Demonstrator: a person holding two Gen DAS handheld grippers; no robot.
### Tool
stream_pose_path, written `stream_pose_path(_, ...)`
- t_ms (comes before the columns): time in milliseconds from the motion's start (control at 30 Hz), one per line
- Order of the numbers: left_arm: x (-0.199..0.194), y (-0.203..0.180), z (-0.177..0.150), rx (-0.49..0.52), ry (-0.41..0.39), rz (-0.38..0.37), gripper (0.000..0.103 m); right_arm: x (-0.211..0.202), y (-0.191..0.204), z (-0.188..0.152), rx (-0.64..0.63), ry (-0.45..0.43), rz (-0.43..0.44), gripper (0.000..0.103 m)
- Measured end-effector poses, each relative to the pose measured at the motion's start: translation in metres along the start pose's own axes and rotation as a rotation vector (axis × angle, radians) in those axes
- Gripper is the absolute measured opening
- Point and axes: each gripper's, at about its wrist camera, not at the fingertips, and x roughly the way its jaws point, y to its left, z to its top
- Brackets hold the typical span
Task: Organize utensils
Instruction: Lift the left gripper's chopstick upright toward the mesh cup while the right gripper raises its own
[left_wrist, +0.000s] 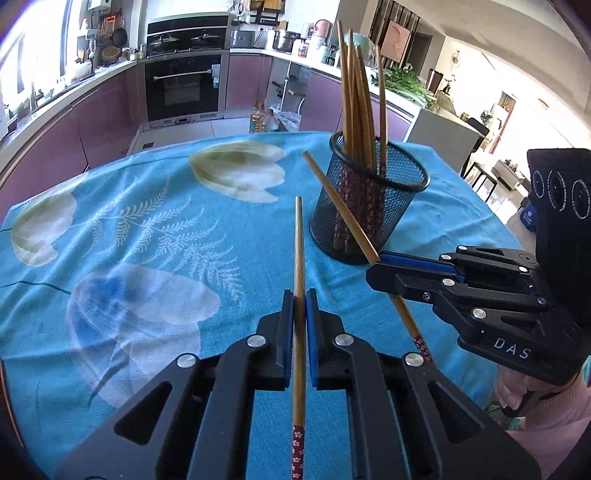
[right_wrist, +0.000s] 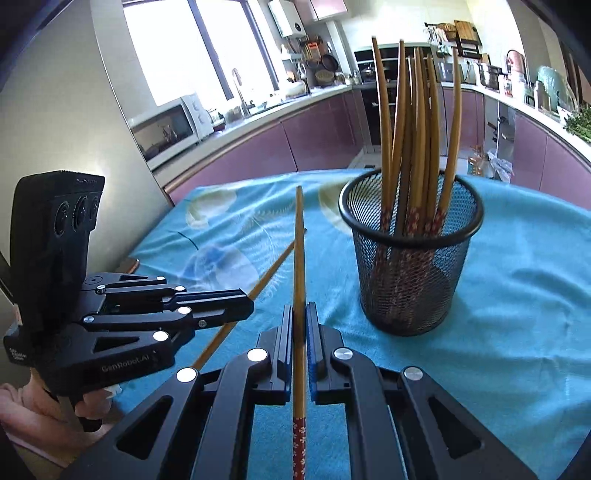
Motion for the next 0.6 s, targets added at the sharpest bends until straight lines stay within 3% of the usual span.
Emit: stream_pose_path(600,-0.050,-0.006,0.011,0.017,-0.102,-0.068,0.007,-0.044,-0.012,0.006,0.015,-0.114,-0.018,0.006)
